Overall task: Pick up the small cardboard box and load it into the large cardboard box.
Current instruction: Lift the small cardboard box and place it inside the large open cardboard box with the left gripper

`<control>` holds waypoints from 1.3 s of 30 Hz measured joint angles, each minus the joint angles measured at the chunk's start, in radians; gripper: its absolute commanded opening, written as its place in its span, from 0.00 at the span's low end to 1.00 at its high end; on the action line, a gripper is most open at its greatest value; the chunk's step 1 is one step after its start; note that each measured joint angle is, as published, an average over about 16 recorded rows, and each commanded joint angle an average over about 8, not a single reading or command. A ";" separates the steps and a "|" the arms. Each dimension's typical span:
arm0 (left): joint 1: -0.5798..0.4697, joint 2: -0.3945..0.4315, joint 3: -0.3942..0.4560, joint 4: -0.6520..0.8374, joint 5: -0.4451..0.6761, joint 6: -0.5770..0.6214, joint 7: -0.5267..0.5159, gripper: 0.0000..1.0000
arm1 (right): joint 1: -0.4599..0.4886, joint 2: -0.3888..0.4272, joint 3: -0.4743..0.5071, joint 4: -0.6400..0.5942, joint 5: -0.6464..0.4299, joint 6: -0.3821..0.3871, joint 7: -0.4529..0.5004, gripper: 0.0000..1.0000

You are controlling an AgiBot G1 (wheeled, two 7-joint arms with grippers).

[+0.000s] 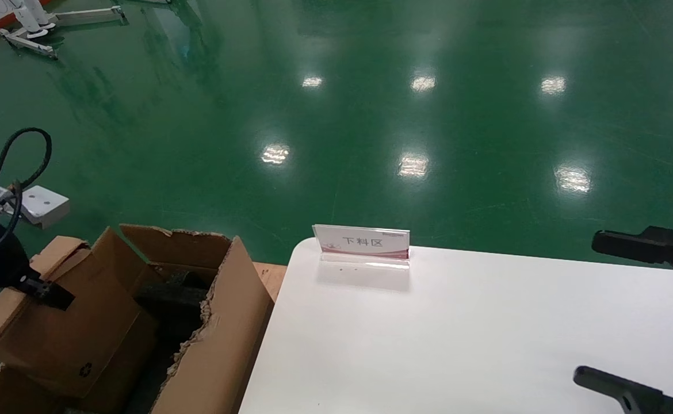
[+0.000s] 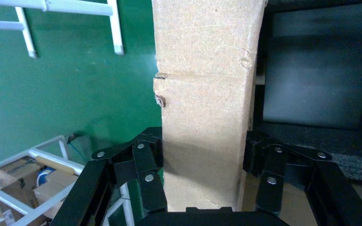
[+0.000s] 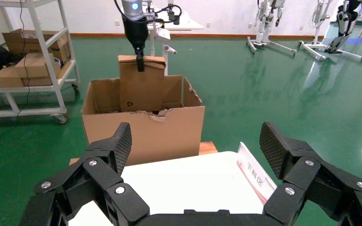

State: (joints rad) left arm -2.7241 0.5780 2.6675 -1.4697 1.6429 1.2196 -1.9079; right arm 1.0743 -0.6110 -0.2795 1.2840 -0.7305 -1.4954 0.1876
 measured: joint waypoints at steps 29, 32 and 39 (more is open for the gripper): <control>0.179 0.015 0.005 -0.001 0.087 -0.087 -0.125 0.10 | 0.000 0.000 0.000 0.000 0.000 0.000 0.000 1.00; 0.200 0.017 0.005 -0.001 0.094 -0.096 -0.138 0.39 | 0.000 0.000 0.000 0.000 0.000 0.000 0.000 1.00; 0.245 0.022 0.005 -0.002 0.107 -0.114 -0.167 1.00 | 0.000 0.000 0.000 0.000 0.000 0.000 0.000 1.00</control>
State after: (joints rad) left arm -2.4795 0.5999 2.6722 -1.4713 1.7503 1.1055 -2.0745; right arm 1.0743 -0.6110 -0.2795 1.2840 -0.7305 -1.4954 0.1876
